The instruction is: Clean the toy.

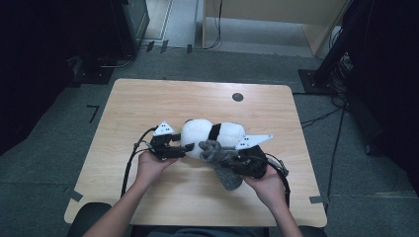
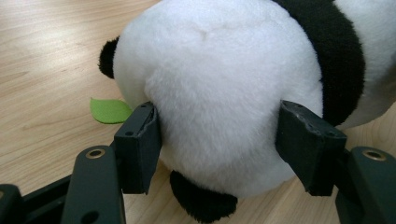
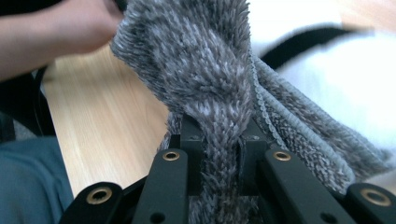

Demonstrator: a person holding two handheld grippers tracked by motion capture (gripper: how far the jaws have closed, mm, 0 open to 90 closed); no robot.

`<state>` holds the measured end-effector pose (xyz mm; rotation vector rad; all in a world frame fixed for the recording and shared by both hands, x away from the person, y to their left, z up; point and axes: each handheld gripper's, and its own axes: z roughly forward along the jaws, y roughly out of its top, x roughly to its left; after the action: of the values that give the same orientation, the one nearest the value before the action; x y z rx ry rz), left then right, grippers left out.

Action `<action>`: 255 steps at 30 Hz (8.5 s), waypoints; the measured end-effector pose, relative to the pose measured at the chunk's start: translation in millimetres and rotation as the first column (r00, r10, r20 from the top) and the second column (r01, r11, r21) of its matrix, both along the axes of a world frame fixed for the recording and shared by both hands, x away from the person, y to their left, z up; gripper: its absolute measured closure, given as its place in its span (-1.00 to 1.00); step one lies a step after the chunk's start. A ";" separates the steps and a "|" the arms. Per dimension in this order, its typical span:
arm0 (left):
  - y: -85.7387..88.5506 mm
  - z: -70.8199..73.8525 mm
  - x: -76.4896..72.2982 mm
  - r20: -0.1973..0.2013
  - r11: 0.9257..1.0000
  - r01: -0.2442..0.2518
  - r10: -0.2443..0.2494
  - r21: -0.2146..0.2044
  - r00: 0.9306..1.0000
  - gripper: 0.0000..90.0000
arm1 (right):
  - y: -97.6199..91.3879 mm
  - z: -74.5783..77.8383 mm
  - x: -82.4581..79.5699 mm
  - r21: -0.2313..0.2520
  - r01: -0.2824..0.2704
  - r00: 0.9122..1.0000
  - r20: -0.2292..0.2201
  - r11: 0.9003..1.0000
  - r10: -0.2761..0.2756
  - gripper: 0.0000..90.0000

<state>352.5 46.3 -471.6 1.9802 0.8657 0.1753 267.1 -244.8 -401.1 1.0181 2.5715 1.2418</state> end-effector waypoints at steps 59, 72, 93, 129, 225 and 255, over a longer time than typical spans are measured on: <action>-3.2 -0.1 0.4 0.005 1.000 0.002 -0.002 0.002 1.000 -0.25 | -24.6 -18.3 7.5 -0.068 0.073 0.994 -0.070 0.995 -0.078 0.73; -3.4 0.1 0.7 0.004 1.000 0.001 -0.001 0.001 1.000 -0.25 | -45.3 -33.7 0.6 -0.075 0.103 0.989 -0.100 0.992 -0.111 0.73; -4.1 0.0 0.4 0.004 1.000 0.000 0.000 0.003 1.000 -0.25 | -60.7 22.9 11.0 0.027 0.207 0.977 0.055 0.978 -0.208 0.74; -4.2 -2.7 2.5 -0.011 1.000 0.007 -0.007 -0.014 1.000 -0.32 | -77.3 -17.3 64.1 0.037 0.382 0.924 -0.030 0.923 -0.381 0.74; -4.5 -4.9 4.4 -0.015 1.000 0.000 0.000 -0.028 1.000 -0.34 | -81.2 -45.2 57.6 0.005 0.414 0.903 -0.130 0.910 -0.410 0.74; -3.1 -4.8 4.9 -0.018 1.000 0.002 -0.003 -0.020 1.000 -0.34 | -80.1 -72.6 68.5 -0.082 0.384 0.883 -0.258 0.920 -0.392 0.74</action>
<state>357.4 43.2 -476.4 1.9672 0.8731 0.1471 335.6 -324.9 -473.7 1.6999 2.3757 1.0144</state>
